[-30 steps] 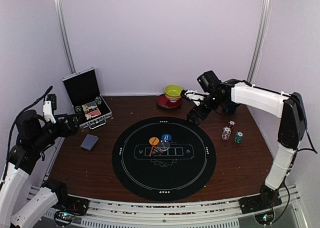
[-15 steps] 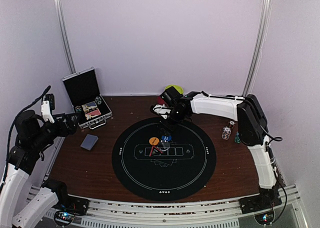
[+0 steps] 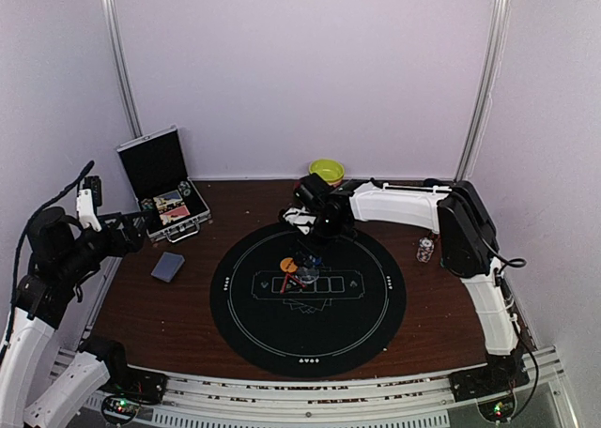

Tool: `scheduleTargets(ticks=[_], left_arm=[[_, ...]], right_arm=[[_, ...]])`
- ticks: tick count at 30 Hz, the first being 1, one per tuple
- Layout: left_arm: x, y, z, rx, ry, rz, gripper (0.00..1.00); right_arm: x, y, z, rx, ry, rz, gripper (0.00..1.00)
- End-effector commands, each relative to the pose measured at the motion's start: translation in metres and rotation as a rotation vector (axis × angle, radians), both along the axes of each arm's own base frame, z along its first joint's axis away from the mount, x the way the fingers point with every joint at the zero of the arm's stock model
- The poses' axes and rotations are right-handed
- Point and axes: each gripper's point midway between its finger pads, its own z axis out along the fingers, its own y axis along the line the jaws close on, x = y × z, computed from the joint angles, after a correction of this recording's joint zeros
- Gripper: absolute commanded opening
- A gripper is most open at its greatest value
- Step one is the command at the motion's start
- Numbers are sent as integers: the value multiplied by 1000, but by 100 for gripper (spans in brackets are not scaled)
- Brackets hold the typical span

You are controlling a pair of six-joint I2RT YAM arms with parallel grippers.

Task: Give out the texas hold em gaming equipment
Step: Adjust the all-in button at the center of the board.

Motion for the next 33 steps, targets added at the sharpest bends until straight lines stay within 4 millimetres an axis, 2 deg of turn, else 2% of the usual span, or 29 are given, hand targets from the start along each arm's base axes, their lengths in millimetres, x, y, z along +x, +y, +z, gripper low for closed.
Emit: scheduleTargets(ticks=[1, 10, 19, 33], left_arm=[[0, 2, 12, 4, -64, 2, 98], [-2, 2, 14, 4, -73, 6, 98], [-4, 3, 17, 3, -85, 9, 98], [-4, 4, 18, 2, -89, 12, 98]], right_arm=[[-9, -7, -10, -41, 21, -17, 100], [-19, -3, -24, -57, 60, -1, 100], [-21, 0, -30, -78, 57, -9, 100], [-36, 1, -42, -118, 94, 23, 100]])
